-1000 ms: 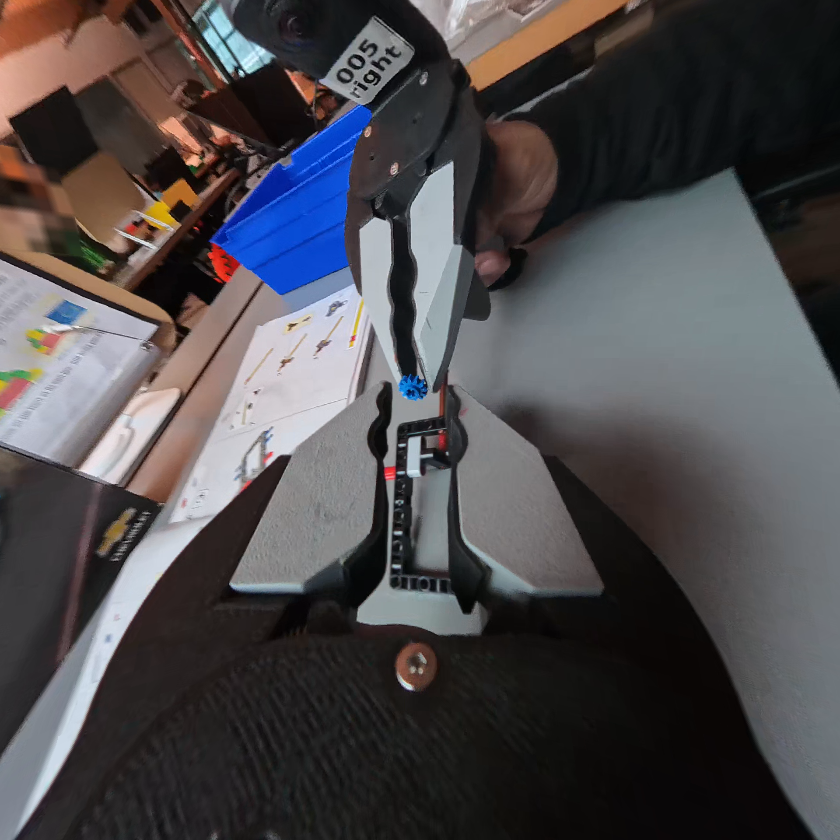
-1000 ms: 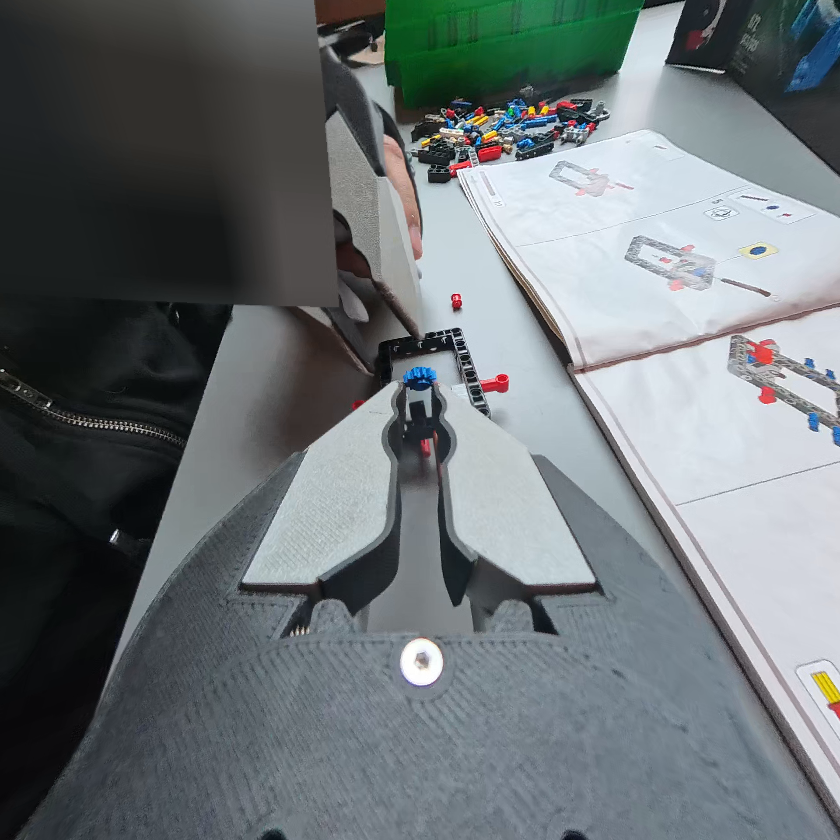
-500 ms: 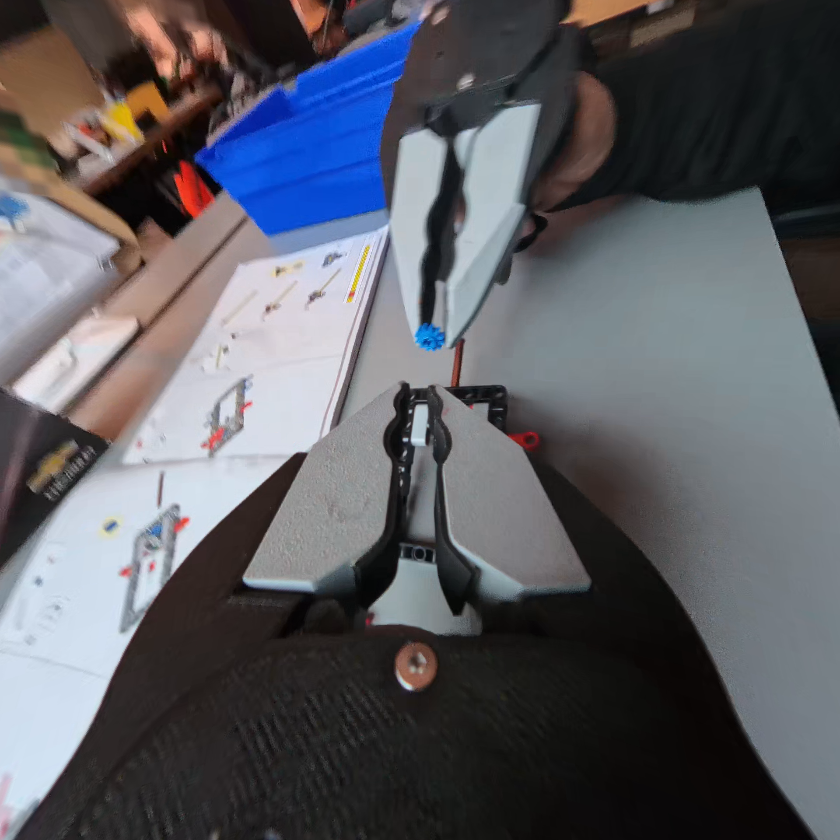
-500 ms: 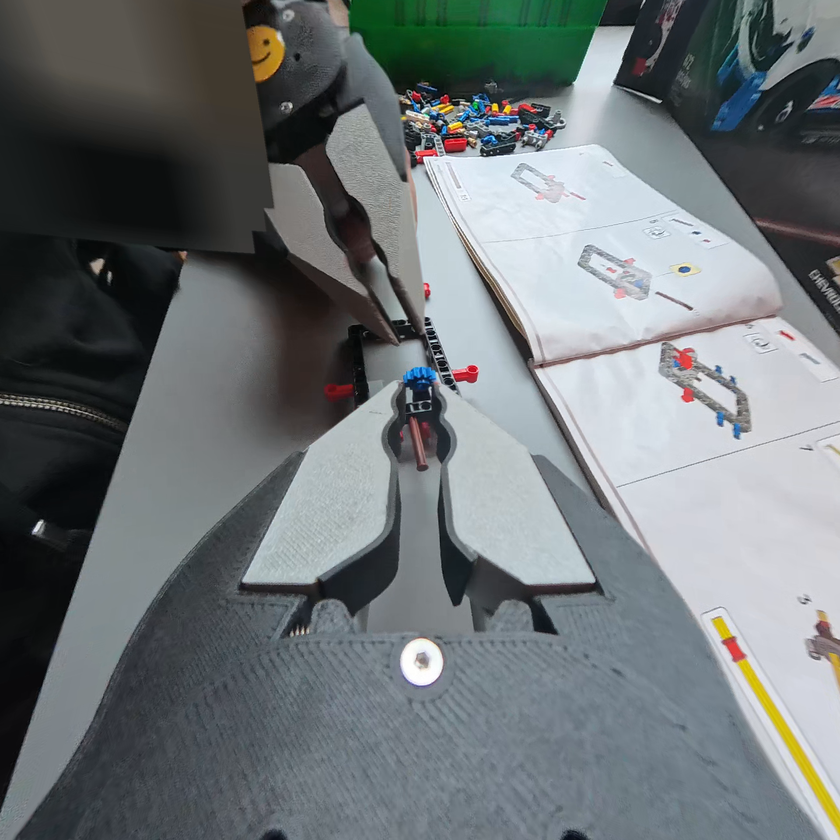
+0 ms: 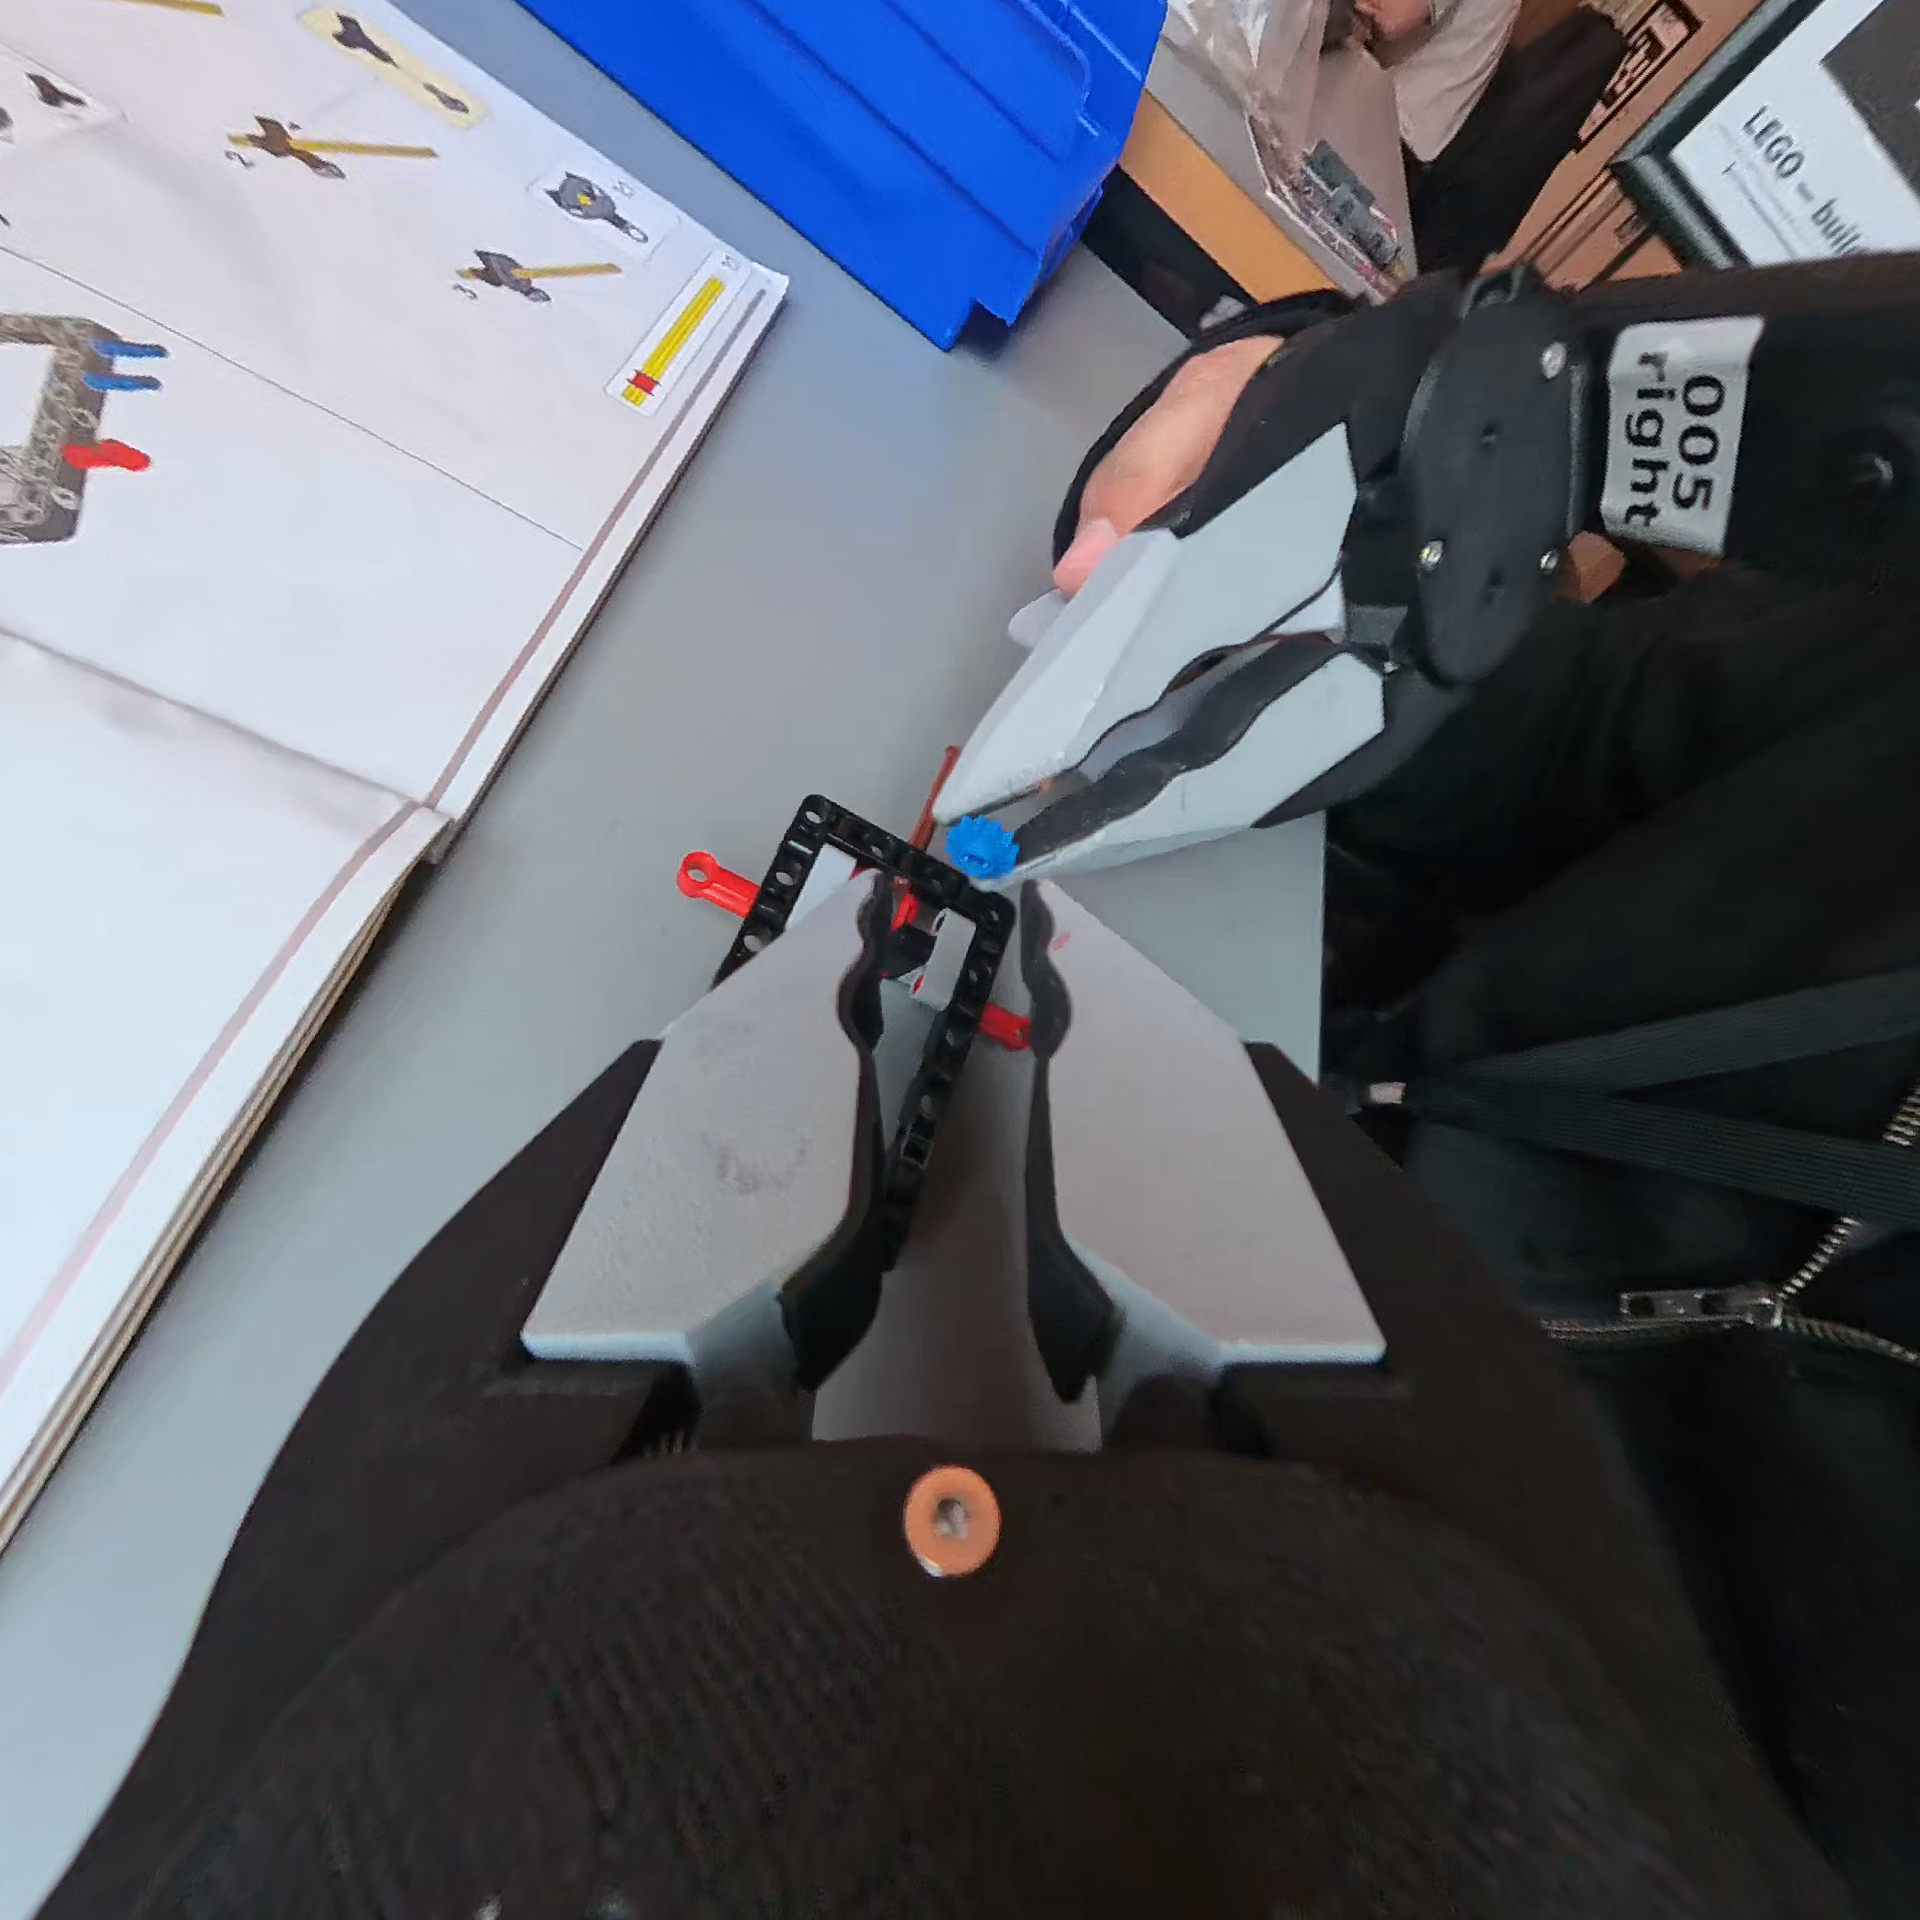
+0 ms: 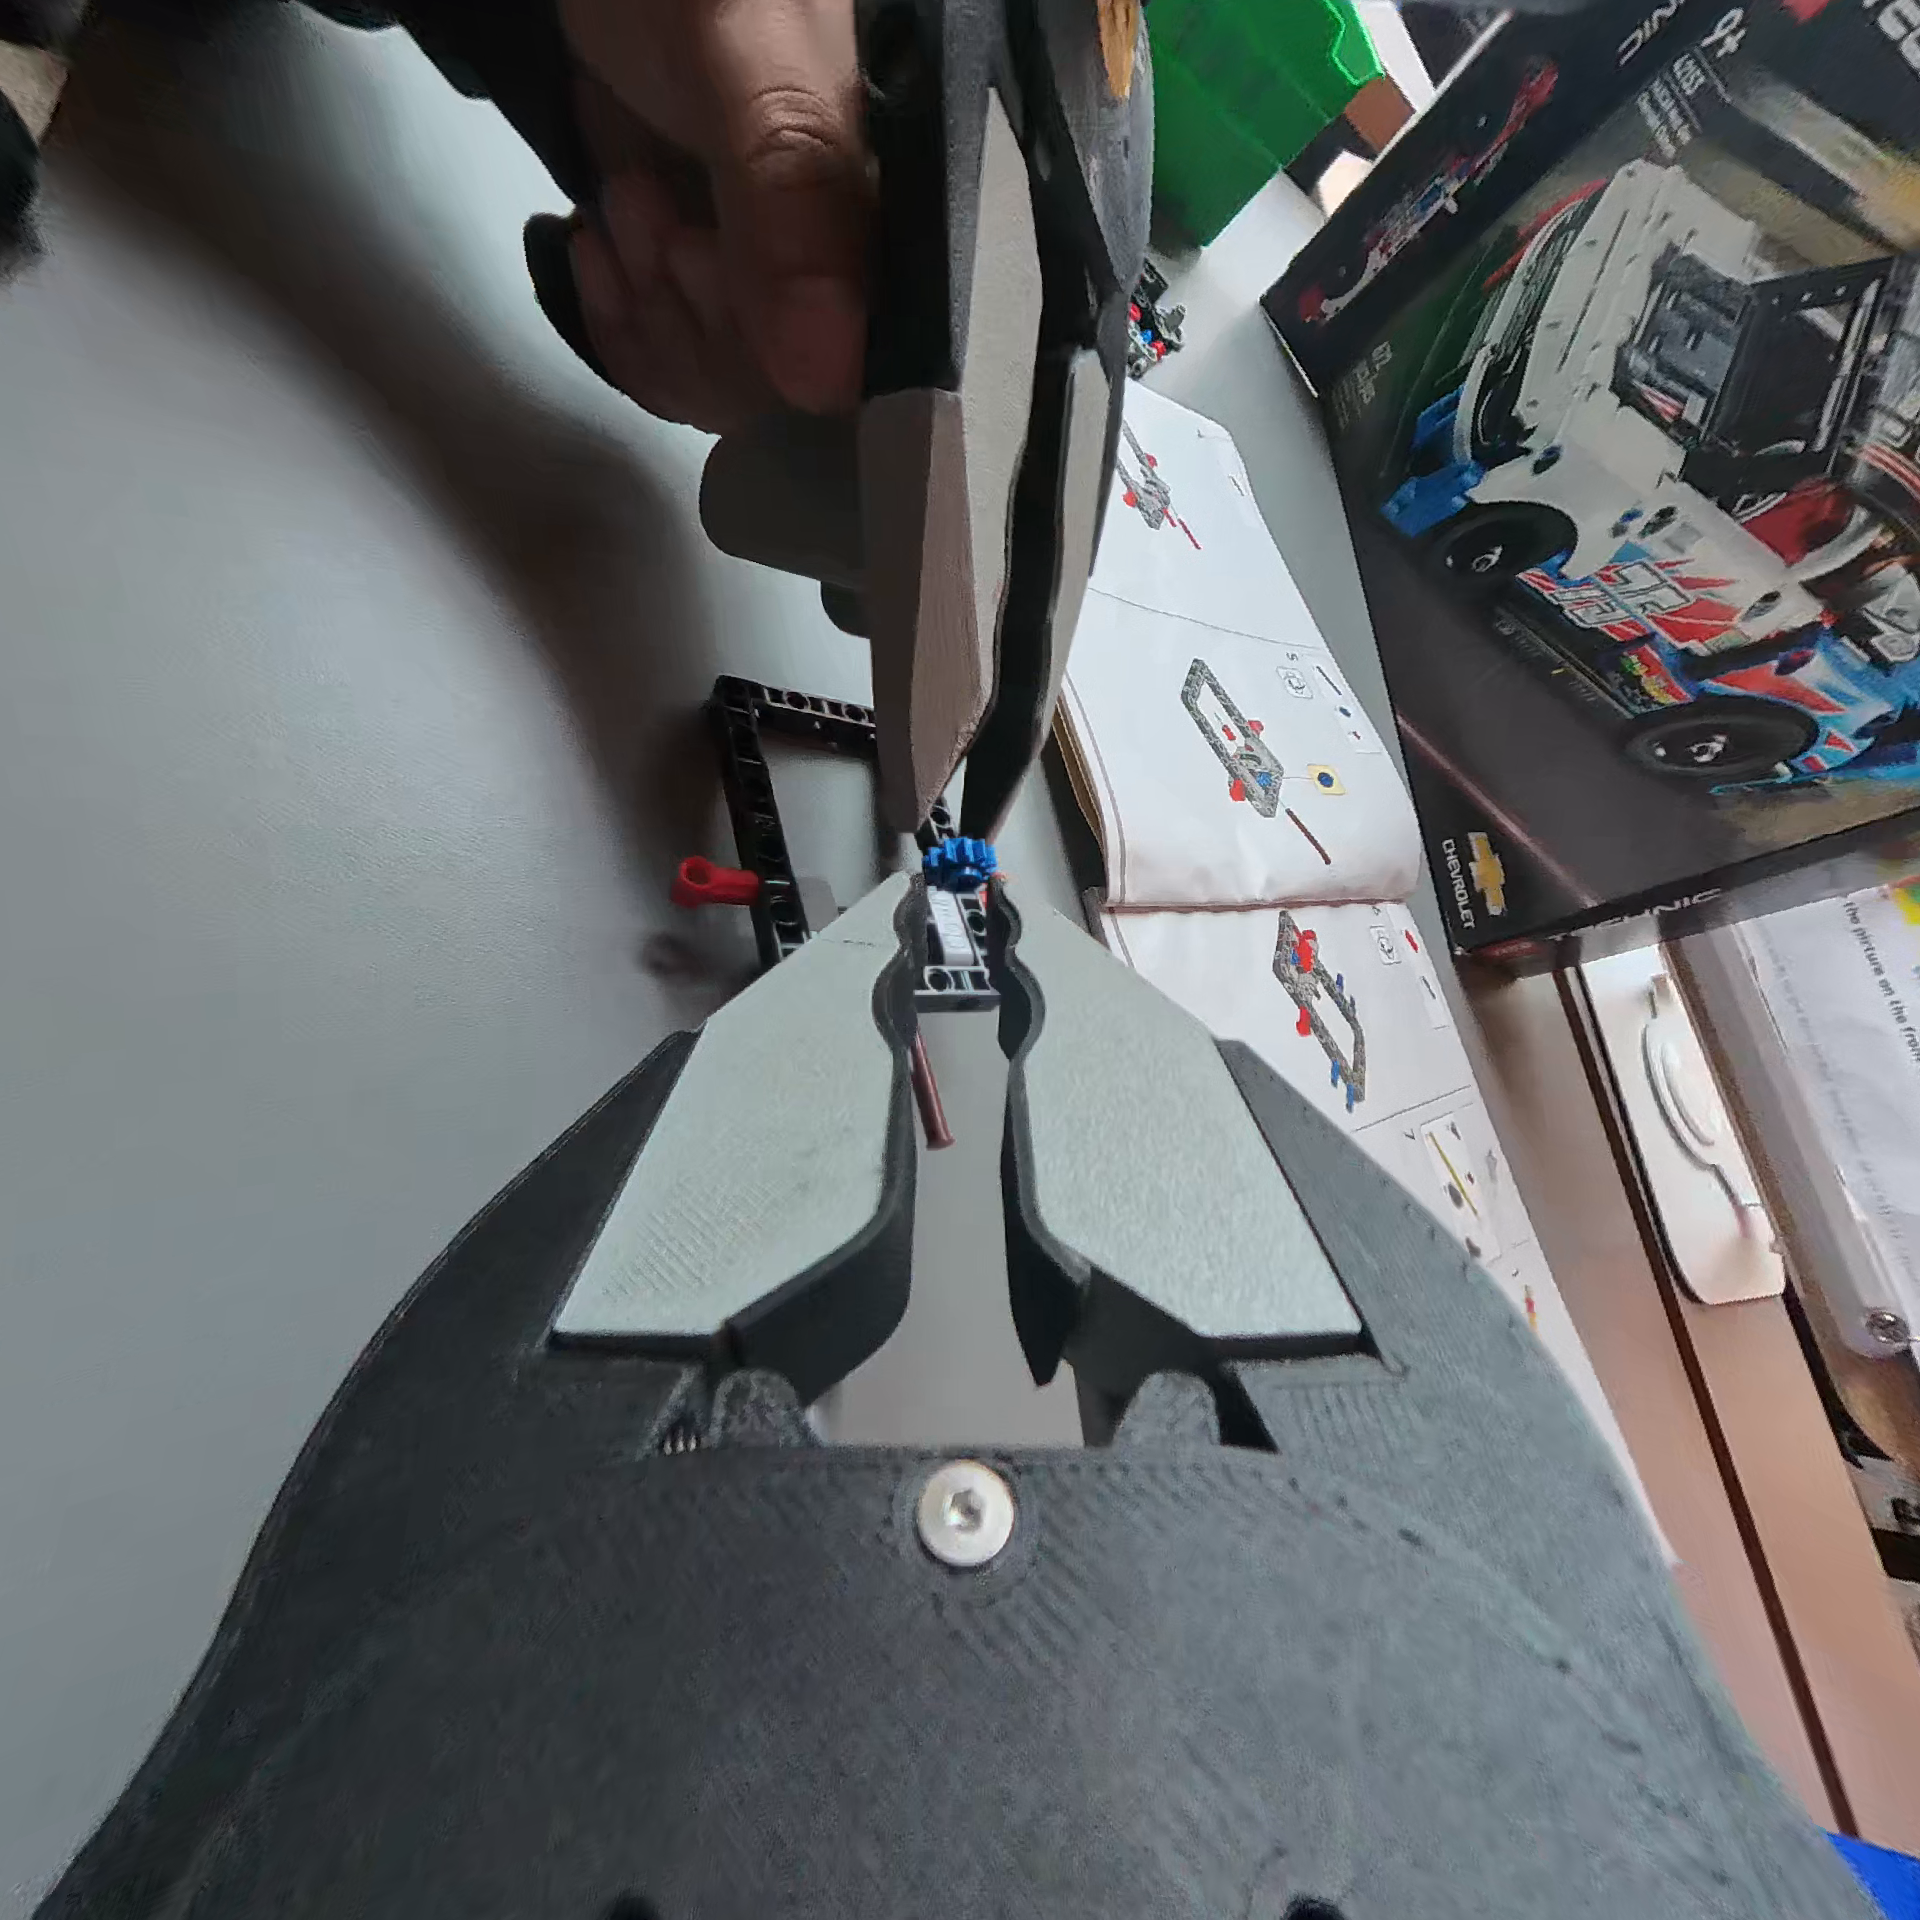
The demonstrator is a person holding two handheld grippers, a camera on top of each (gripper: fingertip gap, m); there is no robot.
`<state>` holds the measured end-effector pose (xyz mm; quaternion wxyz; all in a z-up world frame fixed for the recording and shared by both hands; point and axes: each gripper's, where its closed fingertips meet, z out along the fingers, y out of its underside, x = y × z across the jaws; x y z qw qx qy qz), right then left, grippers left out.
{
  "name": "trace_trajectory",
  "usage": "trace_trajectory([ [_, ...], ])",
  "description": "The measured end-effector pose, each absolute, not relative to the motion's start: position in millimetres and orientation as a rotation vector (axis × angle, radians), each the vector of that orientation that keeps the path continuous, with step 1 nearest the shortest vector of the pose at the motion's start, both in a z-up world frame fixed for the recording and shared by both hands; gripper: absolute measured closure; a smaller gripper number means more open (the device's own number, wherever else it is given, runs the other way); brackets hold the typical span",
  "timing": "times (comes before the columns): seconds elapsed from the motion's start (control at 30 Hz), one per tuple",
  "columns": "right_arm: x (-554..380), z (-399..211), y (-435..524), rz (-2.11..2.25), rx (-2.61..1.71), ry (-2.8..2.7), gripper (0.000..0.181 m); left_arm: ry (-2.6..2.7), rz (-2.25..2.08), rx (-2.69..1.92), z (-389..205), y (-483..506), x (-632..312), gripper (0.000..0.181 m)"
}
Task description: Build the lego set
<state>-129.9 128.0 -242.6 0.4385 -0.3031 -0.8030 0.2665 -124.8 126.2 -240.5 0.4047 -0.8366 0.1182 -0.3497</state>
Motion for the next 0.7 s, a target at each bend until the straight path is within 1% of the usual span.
trace_trajectory([
  [0.07,-129,-243,125,0.668,-0.746,-2.001,0.174,0.292,-0.909,-2.088,-235,126,-121,0.16],
  [0.23,-127,-244,126,0.685,-0.775,-2.006,0.174,0.369,-0.675,-2.07,-231,127,-126,0.172],
  [0.3,-126,-245,127,0.668,-0.76,-2.004,0.174,0.37,-0.654,-2.127,-239,126,-127,0.171],
  [0.4,-125,-246,130,0.665,-0.758,-2.003,0.173,0.272,-0.772,-2.18,-246,124,-129,0.166],
  [0.5,-123,-244,134,0.663,-0.75,-1.99,0.174,0.166,-0.949,-2.207,-250,118,-126,0.154],
  [0.7,-122,-242,131,0.641,-0.731,-1.99,0.173,-0.135,-1.275,-2.16,-248,119,-125,0.135],
])
